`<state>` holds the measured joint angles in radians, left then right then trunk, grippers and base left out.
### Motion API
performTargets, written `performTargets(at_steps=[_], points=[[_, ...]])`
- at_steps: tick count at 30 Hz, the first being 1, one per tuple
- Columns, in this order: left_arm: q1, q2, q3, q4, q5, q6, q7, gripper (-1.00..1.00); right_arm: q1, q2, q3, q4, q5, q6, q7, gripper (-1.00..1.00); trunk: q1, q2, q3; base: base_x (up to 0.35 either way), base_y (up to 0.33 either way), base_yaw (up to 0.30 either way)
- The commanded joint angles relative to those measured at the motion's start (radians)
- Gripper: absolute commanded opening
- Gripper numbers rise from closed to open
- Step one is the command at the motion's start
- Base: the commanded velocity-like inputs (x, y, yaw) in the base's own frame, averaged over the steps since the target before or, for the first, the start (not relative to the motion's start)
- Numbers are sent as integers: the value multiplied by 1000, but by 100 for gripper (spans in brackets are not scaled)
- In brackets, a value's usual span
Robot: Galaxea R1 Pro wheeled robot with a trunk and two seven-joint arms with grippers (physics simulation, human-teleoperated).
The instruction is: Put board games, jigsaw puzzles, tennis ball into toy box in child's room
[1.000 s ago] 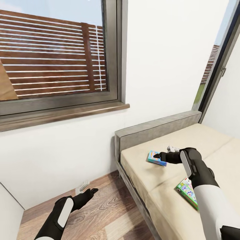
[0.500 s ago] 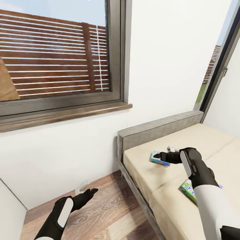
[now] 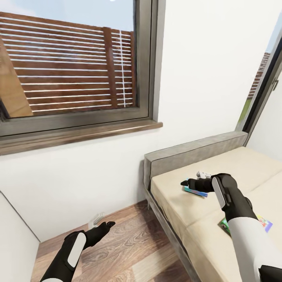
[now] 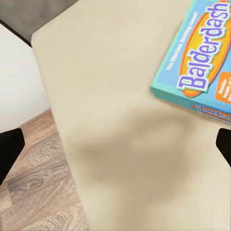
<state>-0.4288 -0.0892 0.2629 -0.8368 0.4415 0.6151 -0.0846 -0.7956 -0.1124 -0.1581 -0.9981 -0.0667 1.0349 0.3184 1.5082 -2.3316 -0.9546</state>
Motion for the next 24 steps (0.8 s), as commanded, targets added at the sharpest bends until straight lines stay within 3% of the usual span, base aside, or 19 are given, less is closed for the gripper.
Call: performTargets(at_steps=[1,19,24], points=[[-1,-1,6,0,0,7,-4,100,-1,0,-1,-1,-7,5,-2,100,0,0,-1,0,8,61],[0,-2,4,-1,-2,6,-6,100,-1,-4,-1,0,-6,5,-2,100,0,0,-1,5,2,17],[0,-3,3,-1,-5,3,-6,100,1,-6,-2,0,-6,3,-1,100,0,0,-1,169,0,2]])
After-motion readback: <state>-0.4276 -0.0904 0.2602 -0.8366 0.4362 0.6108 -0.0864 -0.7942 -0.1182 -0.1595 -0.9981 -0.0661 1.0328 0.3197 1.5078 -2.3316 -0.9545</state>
